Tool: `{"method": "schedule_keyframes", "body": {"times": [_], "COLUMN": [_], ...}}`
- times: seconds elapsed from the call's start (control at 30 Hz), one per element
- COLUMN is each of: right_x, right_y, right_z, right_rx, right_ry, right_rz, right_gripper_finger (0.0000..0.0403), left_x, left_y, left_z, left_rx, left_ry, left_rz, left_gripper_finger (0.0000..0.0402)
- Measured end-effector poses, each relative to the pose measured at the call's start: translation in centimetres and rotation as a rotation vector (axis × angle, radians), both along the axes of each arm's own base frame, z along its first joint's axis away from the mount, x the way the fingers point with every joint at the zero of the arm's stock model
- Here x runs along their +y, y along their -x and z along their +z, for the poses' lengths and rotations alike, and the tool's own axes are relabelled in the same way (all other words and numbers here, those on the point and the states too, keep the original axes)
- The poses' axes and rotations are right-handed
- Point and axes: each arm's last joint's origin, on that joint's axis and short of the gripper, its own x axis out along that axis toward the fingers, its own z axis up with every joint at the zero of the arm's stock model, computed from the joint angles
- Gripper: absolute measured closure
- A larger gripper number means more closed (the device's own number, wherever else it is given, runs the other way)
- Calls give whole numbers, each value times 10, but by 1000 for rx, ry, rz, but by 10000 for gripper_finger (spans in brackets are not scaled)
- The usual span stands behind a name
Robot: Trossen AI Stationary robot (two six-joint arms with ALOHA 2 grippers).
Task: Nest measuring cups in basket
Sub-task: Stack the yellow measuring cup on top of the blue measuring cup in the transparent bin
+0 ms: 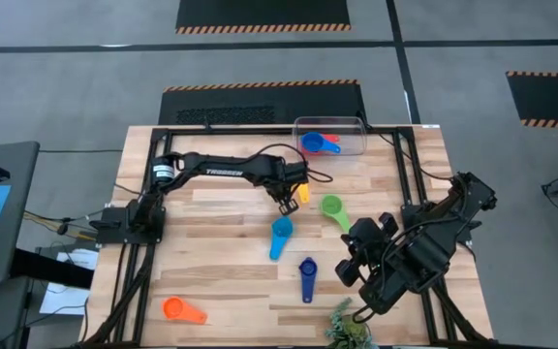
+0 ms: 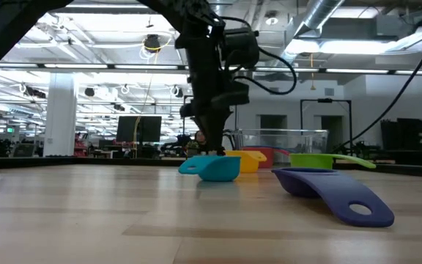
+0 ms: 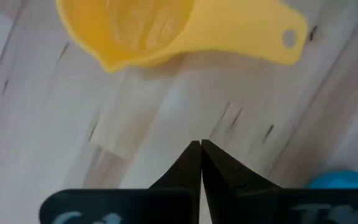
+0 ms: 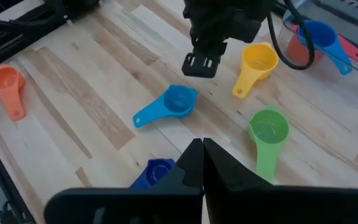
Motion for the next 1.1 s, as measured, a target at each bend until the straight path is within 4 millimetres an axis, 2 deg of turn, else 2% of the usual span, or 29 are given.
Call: {"method": "schedule_keyframes", "body": {"times": [0.33,0.43,0.53,0.7,0.83,1.1], "right_x": [0,0,0,2,5,9], "right_y": [0,0,0,2,4,8], "right_z": [0,0,0,1,1,1], "right_rx": [-11,-12,-13,-14,-18,-19], "right_ry": [13,13,12,11,6,4], "right_rz": [-3,-4,-5,4,12,29], "right_gripper_finger": [390,388,392,396,390,394], "left_x": [-2,-6,-21,-43,-39,-29], "left_y": [-8,-10,-9,-23,-24,-26], "left_z": [1,-8,-18,-18,-20,-41], "left_rx": [-83,-58,5,-89,-83,-39], "left_ry": [0,13,11,-46,-75,-67], "left_rz": [-55,-65,-100,-222,-202,-183], "left_gripper_finger": [402,402,401,402,401,402]}}
